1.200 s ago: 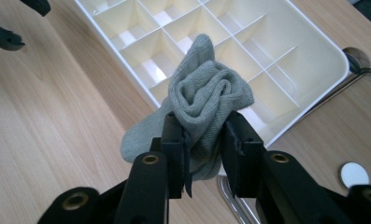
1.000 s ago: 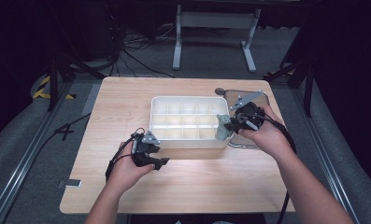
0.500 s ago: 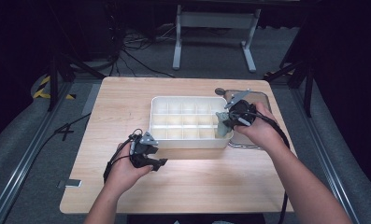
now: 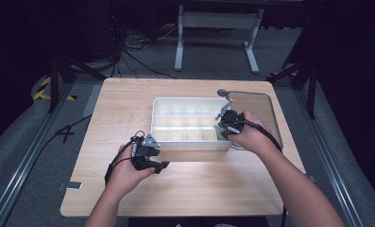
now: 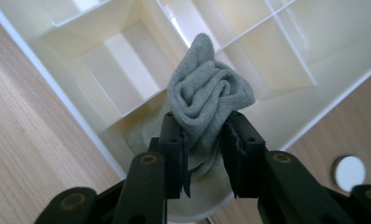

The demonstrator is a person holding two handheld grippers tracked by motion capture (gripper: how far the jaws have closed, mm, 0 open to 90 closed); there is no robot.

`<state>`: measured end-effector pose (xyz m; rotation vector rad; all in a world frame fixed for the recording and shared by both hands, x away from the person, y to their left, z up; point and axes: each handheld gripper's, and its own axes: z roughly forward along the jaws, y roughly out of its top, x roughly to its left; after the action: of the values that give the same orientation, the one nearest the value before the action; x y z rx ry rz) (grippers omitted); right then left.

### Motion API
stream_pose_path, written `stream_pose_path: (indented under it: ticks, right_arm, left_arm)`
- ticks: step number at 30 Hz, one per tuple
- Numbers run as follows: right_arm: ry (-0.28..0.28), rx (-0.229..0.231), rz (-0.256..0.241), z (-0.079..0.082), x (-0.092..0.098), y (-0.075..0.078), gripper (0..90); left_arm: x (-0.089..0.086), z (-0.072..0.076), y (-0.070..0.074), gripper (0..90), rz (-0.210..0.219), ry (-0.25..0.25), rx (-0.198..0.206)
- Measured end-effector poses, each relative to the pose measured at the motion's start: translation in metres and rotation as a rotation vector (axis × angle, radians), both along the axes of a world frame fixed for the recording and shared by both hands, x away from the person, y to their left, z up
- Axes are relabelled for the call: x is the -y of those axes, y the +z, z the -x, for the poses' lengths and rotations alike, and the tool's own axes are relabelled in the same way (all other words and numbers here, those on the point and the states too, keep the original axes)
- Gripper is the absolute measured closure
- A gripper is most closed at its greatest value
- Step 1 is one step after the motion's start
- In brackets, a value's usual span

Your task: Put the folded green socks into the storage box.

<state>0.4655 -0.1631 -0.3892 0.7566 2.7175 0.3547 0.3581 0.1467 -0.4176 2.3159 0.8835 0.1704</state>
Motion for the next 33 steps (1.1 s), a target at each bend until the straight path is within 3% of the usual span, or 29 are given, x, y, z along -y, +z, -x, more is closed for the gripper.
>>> stream_pose_path:
  ticks: [11,15,18,21,33]
  right_arm:
    - [-0.052,-0.142,-0.017,-0.015,0.001,-0.015,72.2]
    - [-0.039,-0.17,0.0,-0.021,-0.001,-0.025,72.4]
    - [-0.068,-0.203,0.033,-0.026,-0.006,-0.03,72.3]
    - [-0.081,-0.231,0.03,-0.03,-0.006,-0.031,72.3]
    - [-0.079,-0.23,0.027,-0.029,-0.007,-0.029,69.3]
  left_arm:
    - [0.003,0.0,-0.003,42.1,-0.008,-0.015,-0.006]
    - [0.003,0.0,-0.003,42.1,-0.019,-0.017,-0.005]
    - [0.003,0.0,-0.003,42.1,-0.016,-0.019,-0.013]
    - [0.002,0.001,-0.004,42.1,-0.014,-0.007,-0.008]
    - [-0.001,0.002,-0.004,42.0,-0.006,-0.007,-0.009]
